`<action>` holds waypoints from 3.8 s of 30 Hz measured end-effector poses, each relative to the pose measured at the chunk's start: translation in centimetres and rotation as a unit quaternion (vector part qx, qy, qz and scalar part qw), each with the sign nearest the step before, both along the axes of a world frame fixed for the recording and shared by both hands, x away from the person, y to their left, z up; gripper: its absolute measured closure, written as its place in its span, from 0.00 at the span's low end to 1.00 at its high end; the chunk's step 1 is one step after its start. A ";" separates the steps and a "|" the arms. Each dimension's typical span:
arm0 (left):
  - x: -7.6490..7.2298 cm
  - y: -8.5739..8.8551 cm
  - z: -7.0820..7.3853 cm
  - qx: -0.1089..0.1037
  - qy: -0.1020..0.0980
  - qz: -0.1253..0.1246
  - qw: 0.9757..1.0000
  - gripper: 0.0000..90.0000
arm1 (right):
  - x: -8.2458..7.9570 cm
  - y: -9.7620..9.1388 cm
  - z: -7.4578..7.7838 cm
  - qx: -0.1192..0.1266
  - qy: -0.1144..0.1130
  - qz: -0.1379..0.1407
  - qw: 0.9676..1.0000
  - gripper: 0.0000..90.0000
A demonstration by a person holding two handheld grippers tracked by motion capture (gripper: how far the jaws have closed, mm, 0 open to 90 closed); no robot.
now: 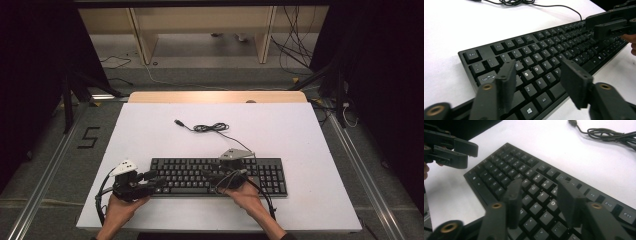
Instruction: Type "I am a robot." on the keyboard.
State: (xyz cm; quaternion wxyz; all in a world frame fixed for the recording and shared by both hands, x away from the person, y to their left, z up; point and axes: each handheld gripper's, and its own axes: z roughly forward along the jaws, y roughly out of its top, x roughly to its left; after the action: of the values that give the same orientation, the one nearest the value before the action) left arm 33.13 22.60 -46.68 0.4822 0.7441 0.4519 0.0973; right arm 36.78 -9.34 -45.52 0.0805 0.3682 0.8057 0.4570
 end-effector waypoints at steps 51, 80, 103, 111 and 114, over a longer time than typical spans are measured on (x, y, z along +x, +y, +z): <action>0.9 0.5 -1.3 0.099 0.070 0.009 0.993 0.99 | 2.3 2.9 -2.6 -0.067 0.028 -0.007 0.997 1.00; 0.3 0.6 -0.1 0.039 0.011 0.009 0.999 0.70 | 1.9 1.8 -1.1 -0.015 0.026 -0.003 1.000 0.69; -0.1 1.0 0.7 -0.018 -0.048 0.022 0.998 0.37 | -0.5 2.0 -0.4 0.000 0.017 0.038 0.999 0.45; -0.2 0.9 0.8 -0.021 -0.053 0.018 0.998 0.34 | -1.3 2.3 -0.6 -0.004 0.019 0.056 0.998 0.58; -0.2 0.8 0.8 -0.023 -0.056 0.016 0.998 0.33 | -1.5 2.3 -0.6 -0.006 0.021 0.060 0.998 0.64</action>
State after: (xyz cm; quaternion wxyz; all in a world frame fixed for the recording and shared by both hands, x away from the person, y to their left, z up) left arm 32.93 23.45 -45.90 0.5220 0.7188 0.4385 0.1363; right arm 35.30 -7.06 -46.16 0.0388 0.3284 0.8304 0.4484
